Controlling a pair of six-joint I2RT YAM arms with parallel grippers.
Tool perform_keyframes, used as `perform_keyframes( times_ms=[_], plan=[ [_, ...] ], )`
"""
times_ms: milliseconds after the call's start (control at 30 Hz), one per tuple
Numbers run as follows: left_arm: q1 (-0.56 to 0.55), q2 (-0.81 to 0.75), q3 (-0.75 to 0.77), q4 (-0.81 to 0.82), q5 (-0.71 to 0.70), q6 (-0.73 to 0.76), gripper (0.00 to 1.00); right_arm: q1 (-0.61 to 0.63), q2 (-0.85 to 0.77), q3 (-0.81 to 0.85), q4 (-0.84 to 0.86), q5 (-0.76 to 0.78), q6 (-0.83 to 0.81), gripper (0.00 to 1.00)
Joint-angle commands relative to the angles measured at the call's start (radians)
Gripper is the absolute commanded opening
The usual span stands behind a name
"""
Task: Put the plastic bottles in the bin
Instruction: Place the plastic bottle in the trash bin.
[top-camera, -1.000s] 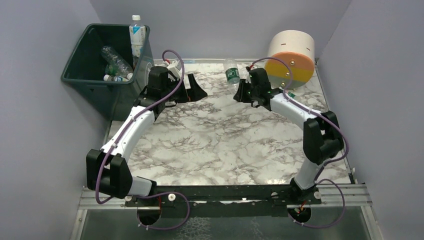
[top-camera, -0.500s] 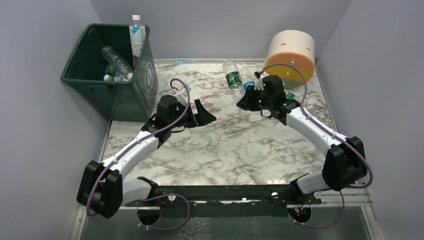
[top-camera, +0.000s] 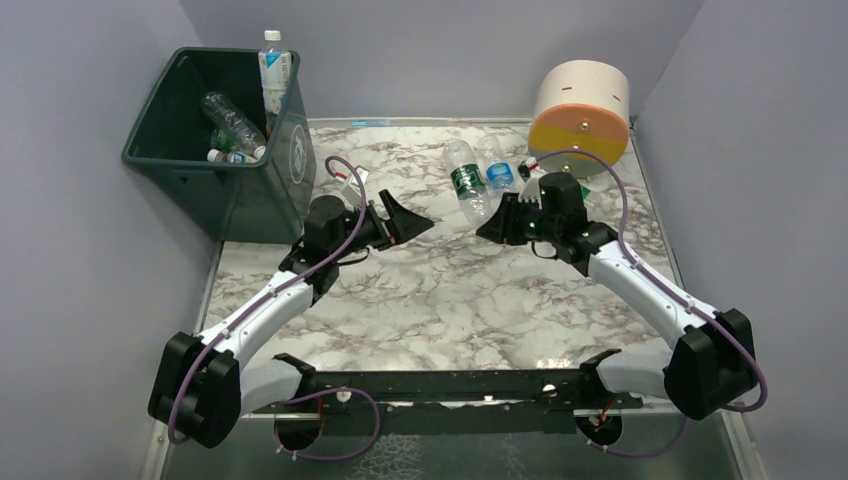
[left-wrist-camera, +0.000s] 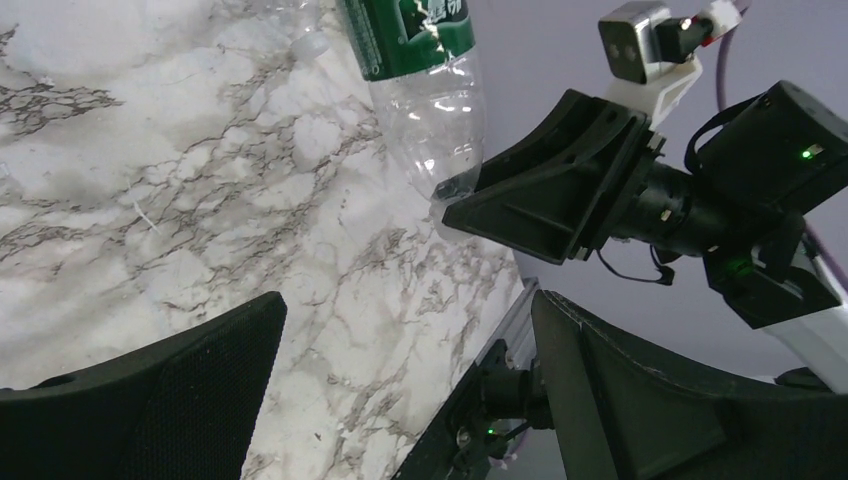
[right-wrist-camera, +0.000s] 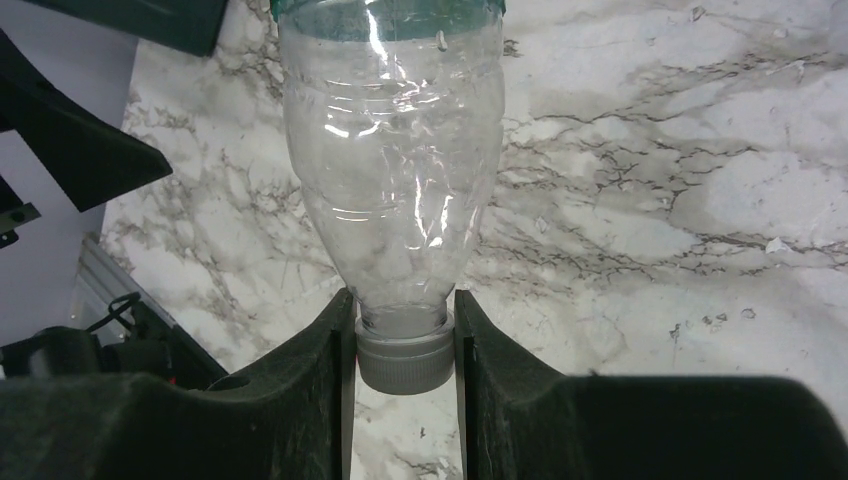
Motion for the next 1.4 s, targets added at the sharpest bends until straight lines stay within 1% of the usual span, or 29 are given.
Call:
perform_keyframes(
  times_ms=[0, 133, 367, 667, 867, 1367],
  plan=[
    [-0.006, -0.030, -0.027, 0.105, 0.002, -0.086, 0.99, 0.002, -0.060, -0.031, 0.023, -0.075, 0.028, 0.28],
    [-0.010, -0.032, -0.032, 0.134, -0.001, -0.122, 0.99, 0.003, -0.079, -0.050, 0.033, -0.097, 0.035, 0.28],
    [-0.015, -0.028, -0.039, 0.148, -0.014, -0.135, 0.99, 0.003, -0.098, -0.073, 0.051, -0.122, 0.046, 0.28],
    [-0.016, 0.000, -0.012, 0.166, 0.002, -0.147, 0.99, 0.003, -0.079, -0.073, 0.078, -0.157, 0.061, 0.28],
    [-0.016, 0.030, -0.006, 0.185, 0.002, -0.154, 0.99, 0.006, -0.074, -0.078, 0.116, -0.201, 0.098, 0.28],
    [-0.017, 0.058, 0.014, 0.203, -0.001, -0.156, 0.99, 0.165, -0.040, -0.073, 0.185, -0.177, 0.182, 0.28]
  ],
)
